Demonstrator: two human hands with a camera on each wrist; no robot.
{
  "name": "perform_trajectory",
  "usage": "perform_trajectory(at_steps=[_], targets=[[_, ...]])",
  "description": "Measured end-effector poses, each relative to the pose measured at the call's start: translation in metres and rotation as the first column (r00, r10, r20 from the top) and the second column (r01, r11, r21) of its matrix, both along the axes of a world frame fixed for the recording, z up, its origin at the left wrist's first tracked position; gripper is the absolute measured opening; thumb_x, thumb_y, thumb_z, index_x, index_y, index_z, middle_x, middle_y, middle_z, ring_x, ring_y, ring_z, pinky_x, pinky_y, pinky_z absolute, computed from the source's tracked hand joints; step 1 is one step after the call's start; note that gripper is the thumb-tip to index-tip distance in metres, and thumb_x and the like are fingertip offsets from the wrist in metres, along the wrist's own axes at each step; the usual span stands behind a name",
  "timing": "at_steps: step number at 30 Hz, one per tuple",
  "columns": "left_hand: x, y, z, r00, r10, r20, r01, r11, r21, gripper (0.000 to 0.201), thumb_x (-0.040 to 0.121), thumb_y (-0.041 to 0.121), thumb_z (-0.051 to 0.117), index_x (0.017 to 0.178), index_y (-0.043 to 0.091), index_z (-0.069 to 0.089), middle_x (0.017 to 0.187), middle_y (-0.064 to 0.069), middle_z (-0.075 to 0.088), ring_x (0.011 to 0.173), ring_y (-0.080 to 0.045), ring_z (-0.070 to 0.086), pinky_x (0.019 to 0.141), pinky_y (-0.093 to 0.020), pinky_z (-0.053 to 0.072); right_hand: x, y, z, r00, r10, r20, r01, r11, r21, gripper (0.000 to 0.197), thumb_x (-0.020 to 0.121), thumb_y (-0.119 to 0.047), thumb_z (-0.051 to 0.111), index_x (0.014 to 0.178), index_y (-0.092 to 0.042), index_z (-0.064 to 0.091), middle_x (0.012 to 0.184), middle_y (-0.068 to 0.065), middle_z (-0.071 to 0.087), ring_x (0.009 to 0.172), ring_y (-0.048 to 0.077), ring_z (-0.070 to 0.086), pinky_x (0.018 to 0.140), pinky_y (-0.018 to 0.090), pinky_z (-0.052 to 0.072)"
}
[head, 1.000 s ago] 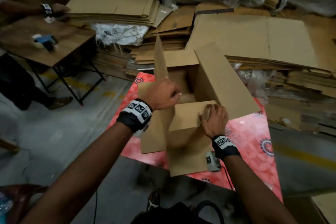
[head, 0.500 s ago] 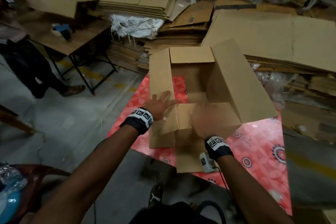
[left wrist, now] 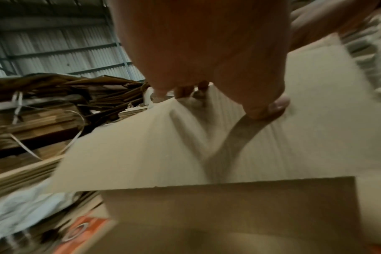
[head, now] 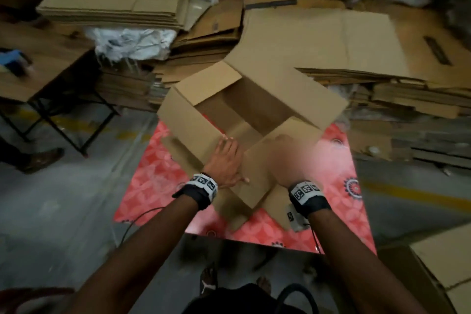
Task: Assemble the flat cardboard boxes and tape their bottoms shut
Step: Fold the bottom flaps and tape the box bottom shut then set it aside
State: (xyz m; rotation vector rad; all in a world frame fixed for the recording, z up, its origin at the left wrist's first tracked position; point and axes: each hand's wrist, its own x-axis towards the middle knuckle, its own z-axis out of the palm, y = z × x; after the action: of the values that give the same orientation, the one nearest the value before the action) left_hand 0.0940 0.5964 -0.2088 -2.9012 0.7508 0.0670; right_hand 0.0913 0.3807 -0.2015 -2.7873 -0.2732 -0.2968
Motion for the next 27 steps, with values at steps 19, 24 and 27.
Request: perform_trajectory(at_steps=[19, 24, 27], targets=[[0.038, -0.064, 0.006, 0.995, 0.101, 0.003, -0.098, 0.971, -0.218, 0.081, 0.076, 0.090, 0.047, 0.122, 0.026, 0.066, 0.124, -0.002, 0.070, 0.123, -0.023, 0.059, 0.113, -0.046, 0.033, 0.022, -0.047, 0.018, 0.953, -0.030, -0.302, -0.049, 0.967, -0.250, 0.054, 0.098, -0.068, 0.021, 0.142, -0.050, 0.048, 0.156, 0.003, 0.025, 0.132, 0.038, 0.030, 0.104, 0.060, 0.033], [0.035, -0.072, -0.004, 0.991, 0.129, 0.045, -0.115, 0.964, -0.239, 0.080, 0.076, 0.090, 0.042, 0.117, 0.027, 0.067, 0.117, 0.001, 0.073, 0.114, -0.023, 0.062, 0.103, -0.041, 0.038, 0.016, -0.046, 0.044, 0.997, -0.058, -0.049, 0.047, 0.979, -0.199, 0.036, 0.095, -0.052, 0.050, 0.125, -0.033, 0.058, 0.140, 0.002, 0.044, 0.122, 0.033, 0.042, 0.093, 0.053, 0.042], [0.037, -0.078, -0.009, 0.988, 0.143, 0.055, -0.123, 0.956, -0.266, 0.090, 0.070, 0.093, 0.027, 0.115, 0.026, 0.068, 0.115, 0.001, 0.073, 0.112, -0.022, 0.061, 0.098, -0.041, 0.037, 0.005, -0.068, 0.064, 0.972, -0.137, 0.193, 0.160, 0.981, -0.107, 0.039, 0.084, -0.032, 0.063, 0.120, -0.019, 0.058, 0.130, 0.006, 0.053, 0.115, 0.033, 0.049, 0.091, 0.051, 0.044]])
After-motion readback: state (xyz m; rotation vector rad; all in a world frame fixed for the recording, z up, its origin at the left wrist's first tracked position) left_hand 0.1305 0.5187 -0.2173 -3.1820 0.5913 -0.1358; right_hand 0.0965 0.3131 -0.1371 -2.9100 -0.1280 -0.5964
